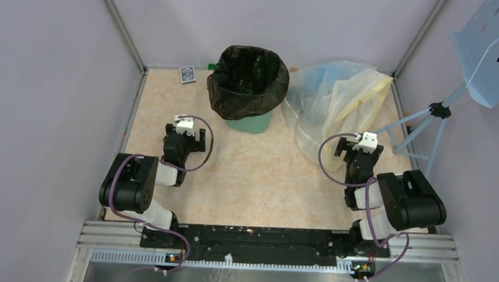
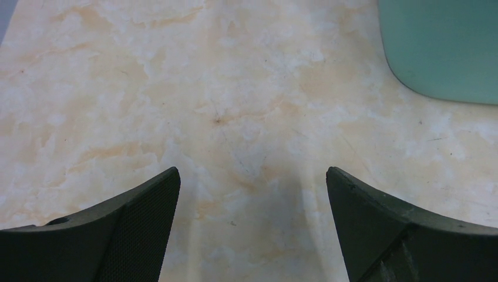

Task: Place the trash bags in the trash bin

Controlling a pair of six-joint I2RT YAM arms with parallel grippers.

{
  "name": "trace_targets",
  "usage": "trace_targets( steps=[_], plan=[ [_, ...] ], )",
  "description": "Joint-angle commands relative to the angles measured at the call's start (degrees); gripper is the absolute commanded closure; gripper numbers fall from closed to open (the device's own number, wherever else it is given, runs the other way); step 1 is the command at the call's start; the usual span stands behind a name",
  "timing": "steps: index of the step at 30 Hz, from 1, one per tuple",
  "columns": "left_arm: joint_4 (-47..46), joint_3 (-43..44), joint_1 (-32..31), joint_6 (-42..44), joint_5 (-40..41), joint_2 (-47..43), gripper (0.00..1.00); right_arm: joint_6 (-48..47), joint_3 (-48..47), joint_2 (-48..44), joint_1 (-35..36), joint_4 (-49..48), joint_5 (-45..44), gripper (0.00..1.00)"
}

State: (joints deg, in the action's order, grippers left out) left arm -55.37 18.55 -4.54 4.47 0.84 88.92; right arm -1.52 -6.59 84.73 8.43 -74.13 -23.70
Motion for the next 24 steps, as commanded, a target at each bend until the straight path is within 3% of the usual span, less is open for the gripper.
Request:
trace_targets(
  steps=[1, 3, 6, 24],
  plan=[
    [-9.3, -1.3, 1.0, 0.0, -2.7, 0.7, 0.01, -0.1, -1.0, -0.4, -0.5, -3.3, 0.9, 0.06],
    [-16.1, -3.6, 1.1, 0.5, -2.4, 2.7, 0.01, -0.1, -1.0, -0.3, -0.5, -3.3, 1.0, 0.06],
    [-8.3, -1.8, 1.1, -0.3, -2.7, 0.2, 0.01, -0.1, -1.0, -0.3, -0.5, -3.3, 0.9, 0.06],
    [-9.1, -2.0, 1.0, 0.3, -2.8, 0.3, 0.01, -0.1, -1.0, -0.3, -0.5, -3.3, 0.9, 0.05]
  ],
)
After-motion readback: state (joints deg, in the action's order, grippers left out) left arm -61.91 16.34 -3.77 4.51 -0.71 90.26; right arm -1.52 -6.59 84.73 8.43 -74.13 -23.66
